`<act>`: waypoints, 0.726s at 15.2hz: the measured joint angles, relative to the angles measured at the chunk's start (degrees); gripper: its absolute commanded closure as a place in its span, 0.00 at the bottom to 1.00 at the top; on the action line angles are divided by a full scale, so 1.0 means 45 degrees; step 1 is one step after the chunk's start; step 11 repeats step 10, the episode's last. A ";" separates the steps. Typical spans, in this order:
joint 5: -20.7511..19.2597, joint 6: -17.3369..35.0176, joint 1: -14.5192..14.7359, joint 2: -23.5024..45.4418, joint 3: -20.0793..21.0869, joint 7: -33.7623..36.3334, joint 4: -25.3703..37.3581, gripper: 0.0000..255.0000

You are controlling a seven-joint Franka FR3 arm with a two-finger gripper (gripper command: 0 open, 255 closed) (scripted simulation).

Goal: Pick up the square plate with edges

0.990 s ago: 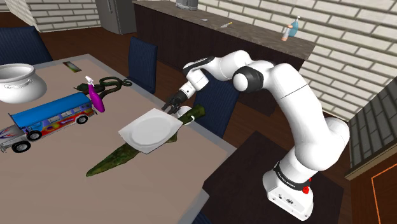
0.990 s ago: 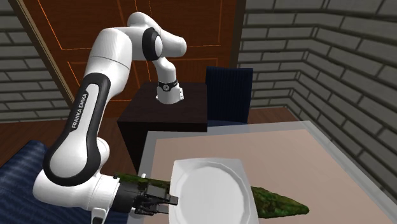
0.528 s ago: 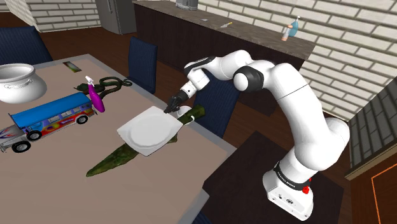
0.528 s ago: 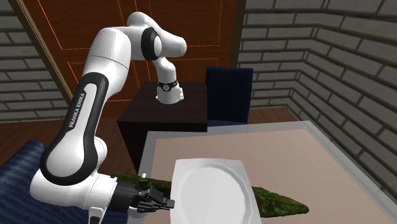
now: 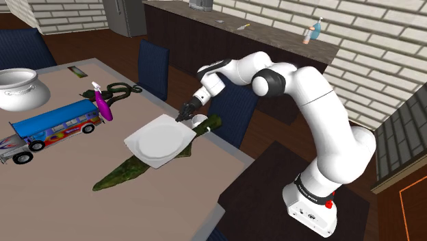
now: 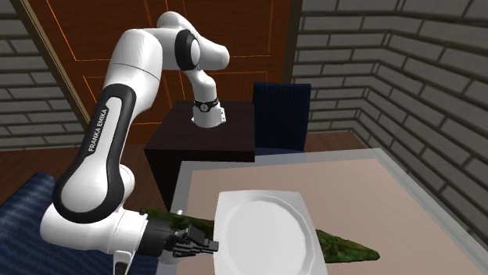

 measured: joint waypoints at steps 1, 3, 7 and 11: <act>-0.0004 -0.0017 0.0011 -0.0132 -0.0002 0.0027 -0.0112 1.00; -0.0021 -0.0080 0.0027 -0.0382 -0.0010 0.0161 -0.0224 1.00; -0.0064 -0.0205 0.0034 -0.0951 -0.0046 0.0355 -0.0570 1.00; -0.0083 -0.0277 0.0055 -0.1333 -0.0060 0.0509 -0.0782 1.00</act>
